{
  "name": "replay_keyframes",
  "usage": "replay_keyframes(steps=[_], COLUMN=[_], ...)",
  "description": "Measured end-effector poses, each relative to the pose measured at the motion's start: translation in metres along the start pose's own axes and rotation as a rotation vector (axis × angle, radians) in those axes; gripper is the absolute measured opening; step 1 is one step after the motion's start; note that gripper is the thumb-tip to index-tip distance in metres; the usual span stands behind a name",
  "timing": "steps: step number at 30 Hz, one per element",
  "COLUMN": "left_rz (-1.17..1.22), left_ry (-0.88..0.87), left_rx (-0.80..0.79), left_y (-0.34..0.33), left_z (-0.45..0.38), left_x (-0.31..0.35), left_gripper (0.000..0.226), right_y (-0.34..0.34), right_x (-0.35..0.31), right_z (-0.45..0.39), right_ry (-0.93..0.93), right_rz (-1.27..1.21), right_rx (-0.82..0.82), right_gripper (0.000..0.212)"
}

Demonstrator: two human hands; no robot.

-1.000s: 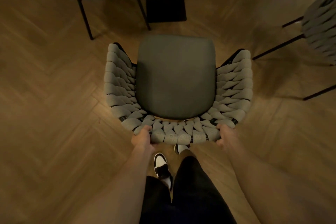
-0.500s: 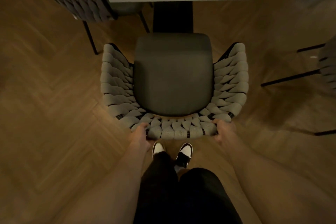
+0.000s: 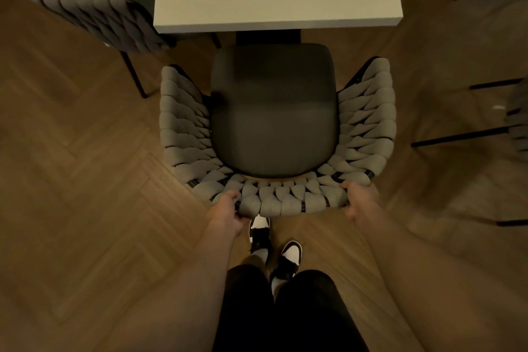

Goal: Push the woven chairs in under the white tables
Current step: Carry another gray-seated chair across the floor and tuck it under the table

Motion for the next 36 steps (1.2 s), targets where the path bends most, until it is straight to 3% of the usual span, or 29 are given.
replay_keyframes(steps=[11,18,29,36], left_rz=[-0.02,-0.196,-0.205,-0.238], left_ry=[-0.076,-0.15,-0.149,-0.132], left_rx=[0.059,0.073,0.063,0.031], left_y=[-0.008,0.0,0.001,-0.014], left_z=[-0.009,-0.005,0.001,0.0], left_x=[0.029,0.04,0.036,0.036], left_gripper=[0.057,0.048,0.045,0.031], right_y=[-0.006,-0.005,-0.004,-0.005], right_x=[-0.014,-0.015,-0.024,-0.039], right_z=[-0.009,-0.006,-0.009,-0.014], right_ry=[-0.026,0.004,0.006,0.014], right_rz=[-0.024,-0.007,-0.026,-0.018], right_rx=[-0.074,-0.064,-0.112,-0.131], right_gripper=[0.056,0.053,0.055,0.058])
Point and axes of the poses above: each hand's wrist, its own z-axis away from the middle knuckle, its own y-axis out of the back of the hand, x = y × z, the point moved 5 cm from there along -z, towards the middle knuckle, and after that the axes turned 13 degrees about -y, right-handed, at the moved point
